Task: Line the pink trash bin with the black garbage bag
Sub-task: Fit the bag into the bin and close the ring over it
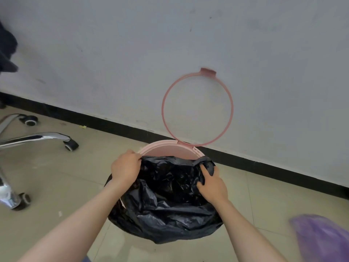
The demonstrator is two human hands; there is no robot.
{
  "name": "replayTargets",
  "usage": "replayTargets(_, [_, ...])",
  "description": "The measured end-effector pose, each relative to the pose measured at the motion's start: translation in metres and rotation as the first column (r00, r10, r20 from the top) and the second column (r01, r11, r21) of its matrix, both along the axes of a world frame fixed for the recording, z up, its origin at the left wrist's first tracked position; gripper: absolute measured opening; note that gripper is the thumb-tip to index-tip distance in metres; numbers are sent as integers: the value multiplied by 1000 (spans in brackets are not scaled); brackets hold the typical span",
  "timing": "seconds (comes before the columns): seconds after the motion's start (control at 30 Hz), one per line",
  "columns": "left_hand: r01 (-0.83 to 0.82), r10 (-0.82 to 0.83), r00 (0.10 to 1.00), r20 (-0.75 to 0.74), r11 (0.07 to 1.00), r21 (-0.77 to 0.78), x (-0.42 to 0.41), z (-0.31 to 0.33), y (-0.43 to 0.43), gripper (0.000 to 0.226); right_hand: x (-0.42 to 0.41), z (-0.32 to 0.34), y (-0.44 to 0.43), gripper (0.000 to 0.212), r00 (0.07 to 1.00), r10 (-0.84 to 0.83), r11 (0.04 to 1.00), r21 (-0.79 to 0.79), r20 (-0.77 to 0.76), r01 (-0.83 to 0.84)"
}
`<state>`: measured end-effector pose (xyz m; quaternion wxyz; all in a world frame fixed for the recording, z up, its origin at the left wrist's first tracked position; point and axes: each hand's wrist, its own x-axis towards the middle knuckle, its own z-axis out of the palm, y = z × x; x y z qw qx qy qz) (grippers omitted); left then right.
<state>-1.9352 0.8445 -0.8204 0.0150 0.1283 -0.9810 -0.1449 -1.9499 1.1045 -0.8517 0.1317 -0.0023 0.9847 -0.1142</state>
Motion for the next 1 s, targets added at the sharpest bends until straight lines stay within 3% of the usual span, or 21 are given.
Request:
replayTargets(0.1, [-68, 86, 995, -49, 955, 289, -22, -1, -14, 26, 0, 0, -1, 62, 1000, 15, 1000, 5, -11, -15])
replayTargets(0.23, [-129, 165, 985, -42, 883, 451, -55, -4, -26, 24, -3, 0, -7, 63, 998, 50, 999, 19, -25, -49])
replayTargets(0.37, [-260, 300, 952, 54, 708, 656, -92, -17, -36, 22, -2, -4, -8, 64, 999, 42, 999, 36, -21, -41])
replayTargets(0.53, [-404, 393, 903, 172, 643, 651, -110, -35, -36, 23, 0, -9, -12, 66, 998, 21, 998, 59, -53, -17])
replayTargets(0.63, [-479, 339, 878, 339, 613, 628, -121, -35, -30, 19, 1, -12, -12, 66, 998, 4, 997, 78, -59, 1])
replayTargets(0.73, [-413, 244, 908, 341, 375, 830, -125, -25, -26, 12, 3, -9, -4, 66, 998, -4, 995, 96, -56, 9])
replayTargets(0.77, [-336, 226, 937, 265, 390, 857, -122, -23, -23, 18, 4, -8, -1, 66, 999, -5, 994, 107, -46, 10])
replayTargets(0.8, [-232, 179, 971, 160, 531, 815, -115, -20, -20, 25, 5, -8, 2, 66, 999, 0, 993, 119, -35, 4])
replayTargets(0.87, [48, 5, 995, -95, 840, 541, -100, -20, -13, 35, 6, -8, 4, 68, 999, 26, 991, 130, -20, -23])
replayTargets(0.9, [161, -112, 984, -142, 899, 407, -91, -20, -8, 41, 5, -9, 1, 69, 999, 36, 992, 124, -18, -33])
replayTargets(1.0, [300, -305, 952, 20, 946, 119, -82, -26, -5, 51, 1, -9, -12, 73, 999, 43, 994, 101, -15, -41])
